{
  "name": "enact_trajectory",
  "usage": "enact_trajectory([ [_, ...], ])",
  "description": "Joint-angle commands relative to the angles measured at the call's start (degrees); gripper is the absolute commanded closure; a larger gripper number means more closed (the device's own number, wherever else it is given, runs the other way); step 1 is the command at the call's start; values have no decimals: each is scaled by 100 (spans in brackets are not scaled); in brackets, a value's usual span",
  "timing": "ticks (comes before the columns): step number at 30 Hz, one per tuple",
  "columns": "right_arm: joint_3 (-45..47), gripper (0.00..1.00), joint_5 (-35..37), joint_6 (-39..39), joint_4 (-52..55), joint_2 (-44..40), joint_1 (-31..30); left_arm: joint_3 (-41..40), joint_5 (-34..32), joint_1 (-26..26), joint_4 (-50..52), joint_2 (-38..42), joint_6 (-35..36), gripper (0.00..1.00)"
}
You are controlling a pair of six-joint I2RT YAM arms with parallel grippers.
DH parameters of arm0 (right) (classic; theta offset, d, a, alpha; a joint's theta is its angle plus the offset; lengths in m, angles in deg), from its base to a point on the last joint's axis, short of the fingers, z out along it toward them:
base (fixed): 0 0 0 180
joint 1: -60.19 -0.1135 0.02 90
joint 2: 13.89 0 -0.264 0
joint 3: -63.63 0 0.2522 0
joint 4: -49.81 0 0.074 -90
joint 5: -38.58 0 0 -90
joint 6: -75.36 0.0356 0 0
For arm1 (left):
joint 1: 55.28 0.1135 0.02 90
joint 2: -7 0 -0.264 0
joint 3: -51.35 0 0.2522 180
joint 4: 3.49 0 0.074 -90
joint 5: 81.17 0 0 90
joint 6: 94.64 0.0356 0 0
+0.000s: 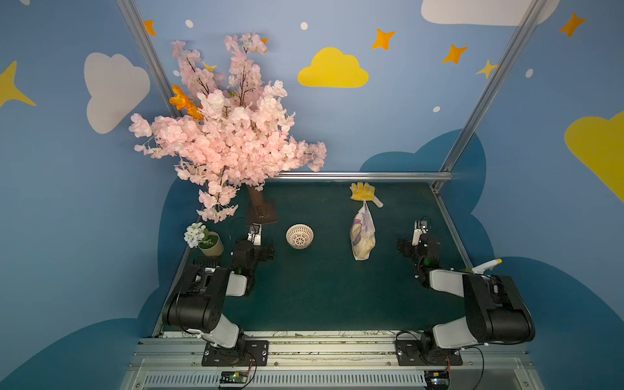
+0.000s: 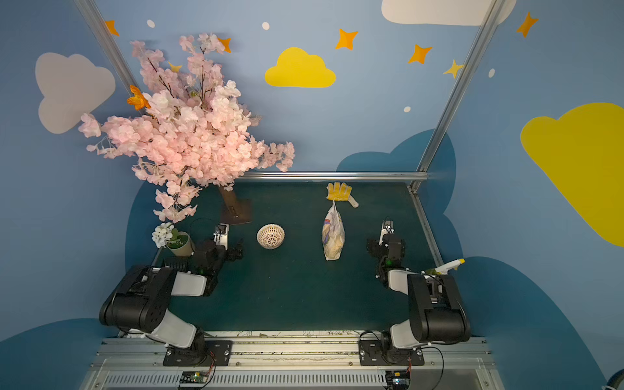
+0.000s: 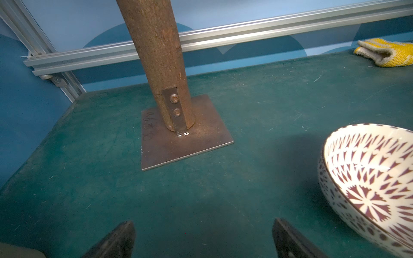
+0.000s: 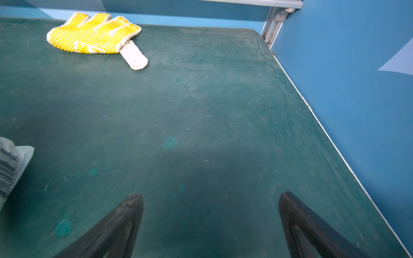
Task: Pour the oats into the breakfast bowl
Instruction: Pick up the bowl from the center of the board.
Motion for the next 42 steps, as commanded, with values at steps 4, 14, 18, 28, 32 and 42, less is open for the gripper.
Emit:
enact_trajectory([
  [4, -126, 2, -71, -6, 68, 14, -22, 108, 57, -8, -92, -36, 36, 0],
  [14, -120, 2, -66, -6, 70, 9, -29, 110, 61, -5, -90, -35, 31, 0],
  [18, -174, 2, 196, -128, 311, -416, -229, -115, -335, -49, -392, 159, -39, 0],
  [28, -2250, 2, -125, 2492, 5778, -1845, 271, 399, -362, -52, 3340, 3368, -1596, 0],
  [32, -1998, 2, -407, 2749, 5830, -2351, 612, 424, -215, 36, 3457, 3724, -2726, 0],
  [42, -1423, 2, -1834, 3049, 6038, -3129, 1131, 1985, -614, -1676, 7209, 4038, -3472, 4],
])
